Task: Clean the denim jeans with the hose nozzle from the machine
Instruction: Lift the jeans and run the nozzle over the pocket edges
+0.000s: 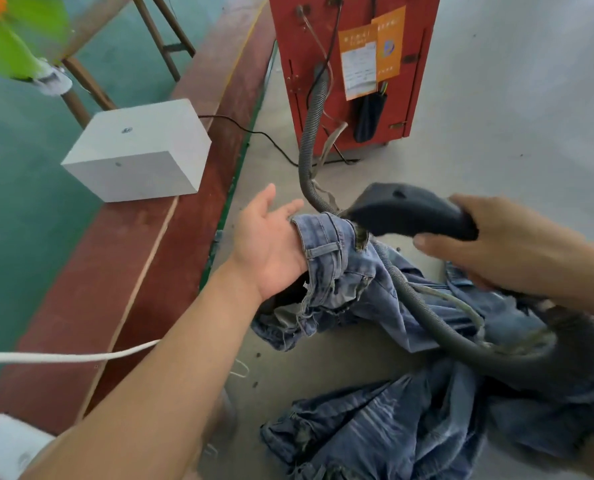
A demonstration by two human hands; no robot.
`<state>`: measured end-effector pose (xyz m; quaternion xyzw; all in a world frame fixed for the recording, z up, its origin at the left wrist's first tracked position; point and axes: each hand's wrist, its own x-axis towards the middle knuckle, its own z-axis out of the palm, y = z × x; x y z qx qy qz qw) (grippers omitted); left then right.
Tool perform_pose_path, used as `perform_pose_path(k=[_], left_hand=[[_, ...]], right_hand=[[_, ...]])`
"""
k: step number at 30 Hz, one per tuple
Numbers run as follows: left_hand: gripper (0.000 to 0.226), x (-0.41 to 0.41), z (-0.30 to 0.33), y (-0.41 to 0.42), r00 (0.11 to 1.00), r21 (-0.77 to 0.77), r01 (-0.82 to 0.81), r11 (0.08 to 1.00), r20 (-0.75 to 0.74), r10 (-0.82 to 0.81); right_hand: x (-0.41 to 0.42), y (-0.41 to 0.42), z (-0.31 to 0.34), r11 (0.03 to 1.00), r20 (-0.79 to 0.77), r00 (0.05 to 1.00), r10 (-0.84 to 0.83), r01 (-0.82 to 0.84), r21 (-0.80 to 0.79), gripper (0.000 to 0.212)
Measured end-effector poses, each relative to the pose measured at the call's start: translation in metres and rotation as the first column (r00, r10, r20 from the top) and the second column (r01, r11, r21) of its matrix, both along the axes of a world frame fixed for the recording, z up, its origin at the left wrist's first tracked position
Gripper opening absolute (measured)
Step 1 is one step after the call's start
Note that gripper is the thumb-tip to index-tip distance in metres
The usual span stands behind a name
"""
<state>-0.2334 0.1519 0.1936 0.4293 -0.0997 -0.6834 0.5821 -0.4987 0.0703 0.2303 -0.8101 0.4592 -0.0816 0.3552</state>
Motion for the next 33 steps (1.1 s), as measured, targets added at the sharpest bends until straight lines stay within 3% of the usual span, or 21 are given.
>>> perform_pose_path(k=[4, 9, 13, 18, 20, 25, 27, 30, 33], left_hand=[[0.083, -0.004, -0.004, 0.000, 0.992, -0.024, -0.068, 0.997, -0.111, 0.065], [0.082, -0.001, -0.002, -0.004, 0.985, -0.040, -0.102, 0.994, -0.143, 0.095], [0.085, -0.004, -0.002, -0.004, 0.982, -0.073, -0.074, 0.995, -0.178, 0.060], [0.083, -0.005, -0.006, -0.006, 0.989, -0.078, -0.037, 0.996, -0.143, 0.026], [0.080, -0.009, -0.006, -0.006, 0.995, -0.063, 0.011, 0.998, -0.100, -0.017], [0.084, -0.014, -0.007, -0.001, 0.997, -0.011, 0.031, 0.999, -0.072, -0.032], [0.087, -0.010, -0.010, 0.002, 0.996, 0.002, 0.009, 1.000, -0.093, -0.009], [0.086, -0.008, -0.012, 0.003, 0.994, 0.009, -0.024, 1.000, -0.105, 0.025], [0.084, -0.011, -0.013, 0.004, 0.994, 0.050, -0.064, 0.997, -0.086, 0.068]], right_hand=[[0.017, 0.030, -0.008, 0.972, -0.142, 0.967, 0.211, -0.223, -0.079, 0.025], [0.029, 0.035, -0.017, 0.992, -0.078, 0.995, 0.069, -0.077, -0.102, 0.030], [0.022, 0.026, -0.002, 0.999, 0.045, 0.998, -0.049, 0.050, -0.017, 0.029], [0.017, 0.025, 0.005, 0.990, -0.117, 0.983, 0.143, -0.140, 0.036, 0.025], [0.023, 0.026, -0.004, 0.990, -0.095, 0.986, 0.137, -0.133, 0.047, 0.025], [0.018, 0.004, -0.013, 0.965, 0.124, 0.975, -0.186, 0.158, 0.207, 0.028], [0.006, 0.000, -0.011, 0.958, 0.100, 0.985, -0.142, 0.112, 0.263, 0.026], [0.003, 0.006, -0.013, 0.957, -0.076, 0.997, 0.031, -0.008, 0.289, 0.031], [0.019, 0.007, -0.024, 0.929, -0.033, 0.996, -0.083, 0.089, 0.359, 0.045]])
